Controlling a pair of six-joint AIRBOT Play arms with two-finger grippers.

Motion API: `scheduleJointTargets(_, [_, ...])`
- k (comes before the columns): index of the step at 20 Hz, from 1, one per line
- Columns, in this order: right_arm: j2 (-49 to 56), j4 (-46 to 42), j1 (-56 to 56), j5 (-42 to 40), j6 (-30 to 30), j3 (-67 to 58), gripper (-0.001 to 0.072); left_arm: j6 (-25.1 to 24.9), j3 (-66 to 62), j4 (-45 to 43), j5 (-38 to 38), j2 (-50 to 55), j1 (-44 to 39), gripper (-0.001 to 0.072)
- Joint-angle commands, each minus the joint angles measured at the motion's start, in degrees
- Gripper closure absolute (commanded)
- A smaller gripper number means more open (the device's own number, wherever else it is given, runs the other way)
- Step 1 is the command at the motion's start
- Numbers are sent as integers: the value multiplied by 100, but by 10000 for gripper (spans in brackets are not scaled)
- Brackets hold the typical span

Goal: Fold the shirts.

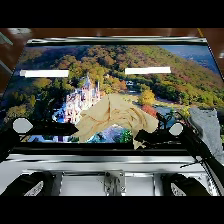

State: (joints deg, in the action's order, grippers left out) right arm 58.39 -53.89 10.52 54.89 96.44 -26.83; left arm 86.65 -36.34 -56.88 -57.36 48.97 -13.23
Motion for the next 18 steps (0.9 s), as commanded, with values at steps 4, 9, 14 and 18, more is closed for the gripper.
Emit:
scheduleJointTargets(4, [459,258,323,-282,87,50,92,0,2,-2,278,-2,0,670])
scheduleJointTargets(9, [896,551,612,-466,33,39,238,0,2,-2,282,-2,0,670])
scheduleJointTargets(14, [1029,837,608,-855,-61,-74,653,-4,-4,-9,356,-4,7,670])
scheduleJointTargets(18, [835,166,608,79,-743,-1185,654,-46,-498,-673,450,-35,28,671])
